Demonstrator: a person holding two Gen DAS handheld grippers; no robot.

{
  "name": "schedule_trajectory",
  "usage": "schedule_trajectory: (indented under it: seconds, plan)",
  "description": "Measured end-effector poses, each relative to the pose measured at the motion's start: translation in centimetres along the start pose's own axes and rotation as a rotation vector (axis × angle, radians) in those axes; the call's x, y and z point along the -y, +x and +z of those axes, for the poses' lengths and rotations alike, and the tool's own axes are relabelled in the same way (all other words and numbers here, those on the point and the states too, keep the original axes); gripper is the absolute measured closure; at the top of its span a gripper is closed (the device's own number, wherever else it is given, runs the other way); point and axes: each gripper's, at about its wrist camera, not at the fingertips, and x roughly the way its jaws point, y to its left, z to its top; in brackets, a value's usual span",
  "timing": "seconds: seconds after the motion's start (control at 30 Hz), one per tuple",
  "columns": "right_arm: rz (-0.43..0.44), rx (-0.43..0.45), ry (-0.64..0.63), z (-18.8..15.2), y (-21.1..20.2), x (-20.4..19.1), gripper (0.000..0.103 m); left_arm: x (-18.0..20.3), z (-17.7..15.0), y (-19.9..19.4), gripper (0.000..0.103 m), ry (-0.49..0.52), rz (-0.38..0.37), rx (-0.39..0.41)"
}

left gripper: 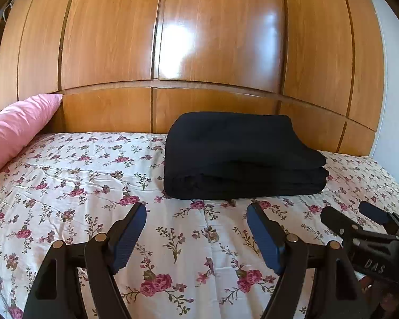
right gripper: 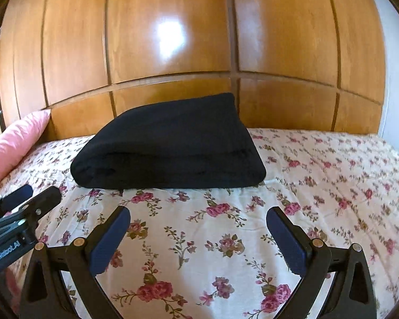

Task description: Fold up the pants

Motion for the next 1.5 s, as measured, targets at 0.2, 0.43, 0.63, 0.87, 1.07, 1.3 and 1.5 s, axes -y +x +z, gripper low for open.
schedule_trajectory:
  seconds: [0.2, 0.43, 0.63, 0.87, 1.07, 1.3, 1.5]
  plan:
    - [-0.003, -0.009, 0.009, -0.1, 0.2, 0.1, 0.0, -0.1, -0.1, 0.2, 0.024, 0.001, -0.001, -0.01]
    - [-0.001, -0.007, -0.012, -0.2, 0.2, -0.3, 0.0, -0.3, -0.1, 0.1, 0.024, -0.005, -0.006, -0.007]
    - [-0.001, -0.006, -0.01, -0.2, 0.2, -0.2, 0.0, -0.1, -0.1, 0.3, 0.024, 0.002, -0.002, -0.02]
    - [0.0, -0.005, -0.008, -0.2, 0.1, -0.2, 0.0, 0.2, -0.1, -0.1, 0.024, 0.023, -0.014, -0.002]
    - [0.0, 0.0, -0.016, -0.1, 0.1, -0.3, 0.0, 0.1, 0.0, -0.2, 0.024, 0.016, -0.033, -0.003]
    - [0.002, 0.002, -0.016, -0.1, 0.1, -0.2, 0.0, 0.5, 0.0, -0.1, 0.024, 0.037, -0.041, -0.009]
    - [0.003, 0.004, -0.015, -0.1, 0.0, -0.2, 0.0, 1.3, -0.2, -0.3, 0.024, 0.086, -0.051, 0.001]
